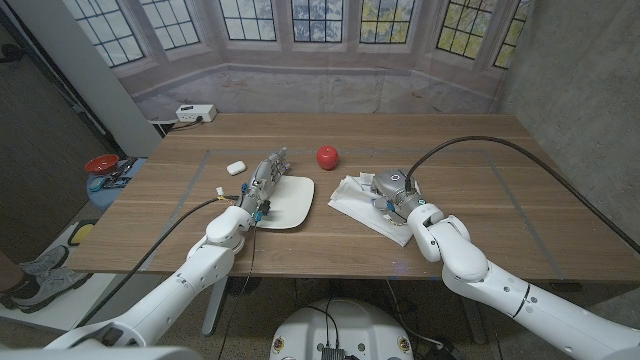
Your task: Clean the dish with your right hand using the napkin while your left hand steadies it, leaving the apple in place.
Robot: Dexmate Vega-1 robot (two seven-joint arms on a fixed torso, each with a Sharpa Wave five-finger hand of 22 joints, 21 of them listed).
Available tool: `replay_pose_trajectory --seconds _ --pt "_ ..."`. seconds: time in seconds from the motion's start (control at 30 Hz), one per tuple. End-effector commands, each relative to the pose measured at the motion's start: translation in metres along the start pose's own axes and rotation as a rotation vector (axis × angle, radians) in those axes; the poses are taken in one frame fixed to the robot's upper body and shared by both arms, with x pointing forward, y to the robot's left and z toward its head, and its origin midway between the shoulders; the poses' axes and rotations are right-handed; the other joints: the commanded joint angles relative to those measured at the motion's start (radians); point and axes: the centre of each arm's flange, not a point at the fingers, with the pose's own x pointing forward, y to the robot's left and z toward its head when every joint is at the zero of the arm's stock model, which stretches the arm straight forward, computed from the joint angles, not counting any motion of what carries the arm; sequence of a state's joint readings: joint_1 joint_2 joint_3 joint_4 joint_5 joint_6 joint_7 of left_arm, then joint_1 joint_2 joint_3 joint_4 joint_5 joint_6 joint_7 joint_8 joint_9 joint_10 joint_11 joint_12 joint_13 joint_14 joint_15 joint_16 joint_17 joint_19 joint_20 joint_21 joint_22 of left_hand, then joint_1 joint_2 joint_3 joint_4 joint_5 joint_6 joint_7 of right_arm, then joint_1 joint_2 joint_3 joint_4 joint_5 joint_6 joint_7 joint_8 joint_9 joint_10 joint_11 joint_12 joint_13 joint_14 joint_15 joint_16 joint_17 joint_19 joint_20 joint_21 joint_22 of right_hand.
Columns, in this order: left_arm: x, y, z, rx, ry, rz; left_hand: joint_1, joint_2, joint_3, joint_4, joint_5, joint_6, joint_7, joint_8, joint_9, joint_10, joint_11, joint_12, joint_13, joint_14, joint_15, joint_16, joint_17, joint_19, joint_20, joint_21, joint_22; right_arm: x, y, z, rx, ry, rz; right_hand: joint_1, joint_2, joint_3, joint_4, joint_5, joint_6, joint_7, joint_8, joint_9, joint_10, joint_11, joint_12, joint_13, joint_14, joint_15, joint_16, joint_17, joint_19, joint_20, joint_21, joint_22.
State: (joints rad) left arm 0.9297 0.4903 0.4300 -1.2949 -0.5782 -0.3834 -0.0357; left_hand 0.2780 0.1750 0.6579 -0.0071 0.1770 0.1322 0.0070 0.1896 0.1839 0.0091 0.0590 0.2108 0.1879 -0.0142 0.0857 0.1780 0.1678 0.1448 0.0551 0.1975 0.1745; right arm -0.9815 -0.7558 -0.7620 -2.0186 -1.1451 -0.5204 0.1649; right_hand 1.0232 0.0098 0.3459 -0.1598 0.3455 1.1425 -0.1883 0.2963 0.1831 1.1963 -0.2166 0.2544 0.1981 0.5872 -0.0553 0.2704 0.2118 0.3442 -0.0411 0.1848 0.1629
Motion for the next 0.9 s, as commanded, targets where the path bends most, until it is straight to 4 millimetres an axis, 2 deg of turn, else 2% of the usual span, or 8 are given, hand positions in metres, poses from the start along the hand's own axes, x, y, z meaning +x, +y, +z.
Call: replay_pose_trajectory --seconds 0.03,0.9 --pt "-0.005 0.003 0.005 0.008 -0.012 0.011 0.008 0.001 0.002 -0.008 -0.002 0.008 -0.001 0.005 0.002 0.003 0.001 0.006 0.005 0.001 0.011 0.001 0.002 0.003 0.007 0.000 0.002 -0.001 -0.011 0.003 0.007 -0.015 -0.031 0.021 0.009 -0.010 -0.001 -0.006 0.034 -0.021 0.000 0.003 0.019 0.000 0.000 0.007 0.015 -0.171 0.009 0.006 0.009 -0.044 0.000 0.002" --pt "-0.027 0.013 0.012 0.029 -0.016 0.042 0.013 0.001 -0.003 -0.011 -0.002 0.008 -0.002 0.003 0.003 0.004 0.003 0.005 0.006 -0.001 0.013 0.001 0.003 0.001 0.010 -0.001 0.002 -0.008 -0.021 0.016 0.026 -0.037 -0.057 0.038 0.024 -0.037 0.008 -0.028 0.046 -0.021 -0.014 0.004 0.036 0.001 0.005 0.026 0.040 -0.169 0.020 0.012 0.012 -0.059 -0.001 0.001"
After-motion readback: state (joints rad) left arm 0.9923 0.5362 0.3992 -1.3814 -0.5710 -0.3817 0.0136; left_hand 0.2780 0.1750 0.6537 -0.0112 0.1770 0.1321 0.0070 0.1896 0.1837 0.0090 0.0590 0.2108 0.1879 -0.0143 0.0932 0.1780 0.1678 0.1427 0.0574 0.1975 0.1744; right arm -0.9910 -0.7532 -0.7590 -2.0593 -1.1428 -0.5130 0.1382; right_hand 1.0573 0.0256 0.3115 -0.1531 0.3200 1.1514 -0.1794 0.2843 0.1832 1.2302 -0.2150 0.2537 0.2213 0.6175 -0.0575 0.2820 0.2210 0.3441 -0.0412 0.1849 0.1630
